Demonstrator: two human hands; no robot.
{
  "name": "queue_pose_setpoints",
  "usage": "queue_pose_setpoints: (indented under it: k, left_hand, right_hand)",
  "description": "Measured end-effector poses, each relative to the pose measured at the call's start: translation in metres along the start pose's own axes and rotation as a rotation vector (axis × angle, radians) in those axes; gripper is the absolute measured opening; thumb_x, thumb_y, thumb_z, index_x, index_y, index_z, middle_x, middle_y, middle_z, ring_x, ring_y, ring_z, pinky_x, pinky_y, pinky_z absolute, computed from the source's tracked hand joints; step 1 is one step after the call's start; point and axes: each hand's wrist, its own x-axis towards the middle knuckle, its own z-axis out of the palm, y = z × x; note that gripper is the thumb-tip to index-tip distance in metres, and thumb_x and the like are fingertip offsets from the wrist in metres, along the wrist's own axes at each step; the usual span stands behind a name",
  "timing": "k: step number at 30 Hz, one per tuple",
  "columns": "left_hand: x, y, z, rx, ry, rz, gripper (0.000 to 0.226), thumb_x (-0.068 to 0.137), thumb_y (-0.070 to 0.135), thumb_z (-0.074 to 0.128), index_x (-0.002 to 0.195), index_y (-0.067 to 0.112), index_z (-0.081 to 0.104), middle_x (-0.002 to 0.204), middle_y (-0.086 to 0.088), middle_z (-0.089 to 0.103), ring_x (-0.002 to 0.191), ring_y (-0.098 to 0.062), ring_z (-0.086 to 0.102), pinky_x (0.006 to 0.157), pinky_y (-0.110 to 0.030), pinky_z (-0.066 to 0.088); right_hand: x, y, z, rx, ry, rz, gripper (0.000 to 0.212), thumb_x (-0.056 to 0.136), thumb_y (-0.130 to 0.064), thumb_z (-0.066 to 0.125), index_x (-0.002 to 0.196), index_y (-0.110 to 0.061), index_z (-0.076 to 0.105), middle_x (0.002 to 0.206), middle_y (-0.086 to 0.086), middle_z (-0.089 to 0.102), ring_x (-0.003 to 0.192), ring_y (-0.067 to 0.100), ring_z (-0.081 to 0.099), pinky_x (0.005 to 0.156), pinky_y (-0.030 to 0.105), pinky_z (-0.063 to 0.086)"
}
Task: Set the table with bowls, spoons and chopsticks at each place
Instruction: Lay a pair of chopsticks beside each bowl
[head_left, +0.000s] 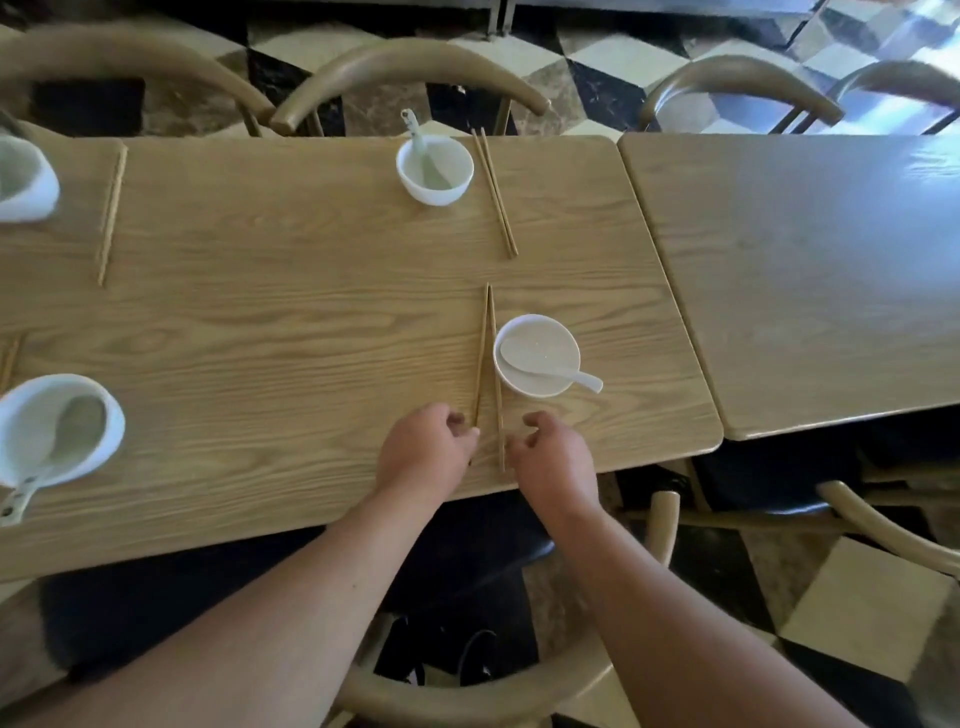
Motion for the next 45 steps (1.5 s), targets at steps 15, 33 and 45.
queue_pose_setpoints:
  k: [15, 33, 45]
  left_hand:
    - [0.020, -0.015, -0.014, 0.320, 0.128, -0.065, 0.019, 0.091, 0.032, 0.068, 0.107, 0.023, 0.069, 0.102, 0.002, 0.072, 0.096, -0.026, 0.069, 0.071, -0.031, 0.043]
    - [0.051, -0.042, -0.067, 0.343, 0.269, 0.070, 0.045, 0.100, 0.030, 0.065, 0.146, 0.027, 0.063, 0.130, -0.006, 0.071, 0.111, -0.029, 0.069, 0.087, -0.038, 0.059]
    - [0.067, -0.018, -0.070, 0.839, 0.102, 0.495, 0.014, 0.079, 0.003, 0.079, 0.081, 0.012, 0.069, 0.070, -0.006, 0.070, 0.058, -0.029, 0.070, 0.045, -0.031, 0.037]
  right_hand:
    - [0.020, 0.001, 0.011, -0.050, -0.149, -0.108, 0.029, 0.094, -0.022, 0.063, 0.123, -0.024, 0.059, 0.098, -0.005, 0.071, 0.090, 0.022, 0.071, 0.081, 0.042, 0.061]
    - [0.040, -0.015, 0.006, -0.248, -0.266, -0.216, 0.011, 0.097, -0.022, 0.059, 0.107, -0.021, 0.056, 0.081, -0.009, 0.057, 0.081, 0.021, 0.062, 0.066, 0.032, 0.045]
    - [0.041, -0.019, 0.012, -0.290, -0.280, -0.192, 0.027, 0.086, -0.026, 0.059, 0.066, -0.017, 0.045, 0.064, -0.001, 0.053, 0.055, 0.018, 0.048, 0.044, 0.027, 0.028]
